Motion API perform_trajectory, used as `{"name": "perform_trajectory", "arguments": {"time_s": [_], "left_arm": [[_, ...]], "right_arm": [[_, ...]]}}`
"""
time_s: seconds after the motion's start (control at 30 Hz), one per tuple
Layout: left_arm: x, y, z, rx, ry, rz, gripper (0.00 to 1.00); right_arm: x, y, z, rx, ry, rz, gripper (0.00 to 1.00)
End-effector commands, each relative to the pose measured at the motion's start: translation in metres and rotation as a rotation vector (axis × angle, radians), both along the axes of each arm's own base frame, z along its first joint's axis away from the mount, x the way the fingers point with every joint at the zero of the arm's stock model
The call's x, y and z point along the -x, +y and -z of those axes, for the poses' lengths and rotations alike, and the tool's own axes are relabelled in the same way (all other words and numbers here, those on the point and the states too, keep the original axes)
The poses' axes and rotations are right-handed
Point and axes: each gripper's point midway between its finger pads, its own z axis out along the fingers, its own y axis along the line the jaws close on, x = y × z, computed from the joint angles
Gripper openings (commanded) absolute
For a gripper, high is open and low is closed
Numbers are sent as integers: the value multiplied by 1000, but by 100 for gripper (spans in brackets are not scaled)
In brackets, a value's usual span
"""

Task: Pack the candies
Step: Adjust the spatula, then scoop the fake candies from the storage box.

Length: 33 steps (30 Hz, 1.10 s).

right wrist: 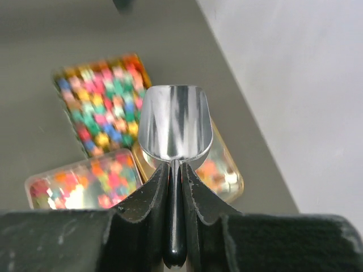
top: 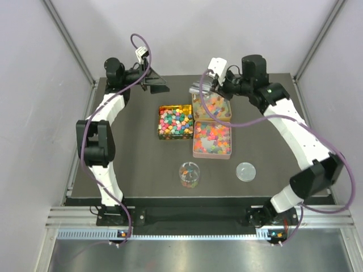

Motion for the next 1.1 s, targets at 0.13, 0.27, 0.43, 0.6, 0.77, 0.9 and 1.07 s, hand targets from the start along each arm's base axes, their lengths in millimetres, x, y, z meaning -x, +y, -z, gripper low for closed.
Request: {"name": "perform_trajectory", "arguments": {"time_s": [0.13, 0.27, 0.43, 0.6, 0.77, 0.9, 1.07], "left_arm": [[-30, -17, -49, 23, -322, 6, 99], [-39, -28, -131, 53, -690, -206, 99], [-153, 15, -68, -351, -709, -708, 99], [-227, 79, 52, -777, -630, -997, 99], [-260, 60, 91, -810, -640, -1002, 93], [-275, 30, 136, -836, -672, -934, 92], [-277, 3, 157, -813, -682, -896, 92]], "right_arm": [[-62, -69, 32, 138, 75, 168, 0], [-77, -68, 11, 101, 51, 185, 0], [-89, -77, 27, 181, 148, 243, 0], [-84, -88, 78, 364, 295, 299, 0], [-78, -88, 110, 441, 411, 333, 0], [-76, -86, 123, 492, 435, 360, 0], [-73, -88, 139, 544, 487, 377, 0]]}}
